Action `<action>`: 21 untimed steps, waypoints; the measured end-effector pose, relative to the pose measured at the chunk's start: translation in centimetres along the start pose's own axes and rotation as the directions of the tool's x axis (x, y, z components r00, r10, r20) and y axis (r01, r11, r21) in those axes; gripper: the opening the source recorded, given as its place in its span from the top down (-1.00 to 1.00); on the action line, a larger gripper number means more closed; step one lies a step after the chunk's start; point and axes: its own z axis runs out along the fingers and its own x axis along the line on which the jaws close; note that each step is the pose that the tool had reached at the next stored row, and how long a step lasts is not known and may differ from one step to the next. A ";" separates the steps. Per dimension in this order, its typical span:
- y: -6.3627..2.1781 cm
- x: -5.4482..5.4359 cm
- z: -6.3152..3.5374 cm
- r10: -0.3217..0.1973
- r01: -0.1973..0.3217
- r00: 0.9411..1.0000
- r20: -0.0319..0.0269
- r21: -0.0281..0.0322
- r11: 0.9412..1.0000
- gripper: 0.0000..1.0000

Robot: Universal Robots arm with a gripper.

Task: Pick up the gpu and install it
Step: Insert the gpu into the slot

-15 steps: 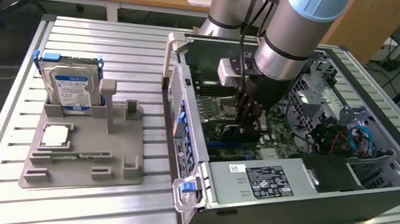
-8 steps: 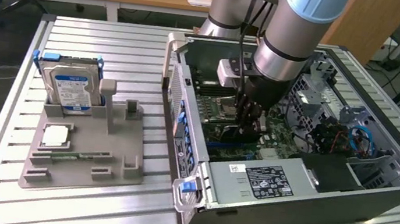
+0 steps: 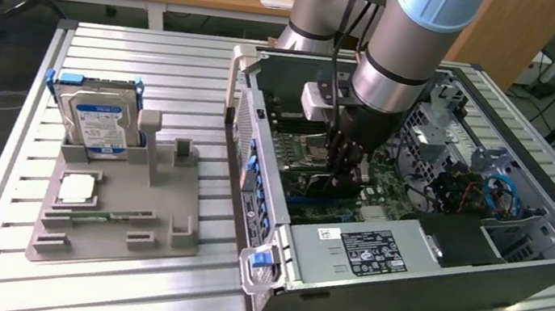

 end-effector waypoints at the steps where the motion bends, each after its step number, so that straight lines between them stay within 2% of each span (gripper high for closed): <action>1: 0.01 0.0 -0.01 0.000 0.000 1.000 0.000 0.000 1.000 0.47; 5: 0.09 0.0 0.00 0.000 0.000 1.000 0.002 0.001 1.000 0.47; 8: 0.17 0.0 -0.05 0.000 0.000 1.000 0.000 0.000 1.000 0.47; 21: 0.35 0.0 0.28 0.000 0.000 1.000 0.000 0.000 1.000 0.47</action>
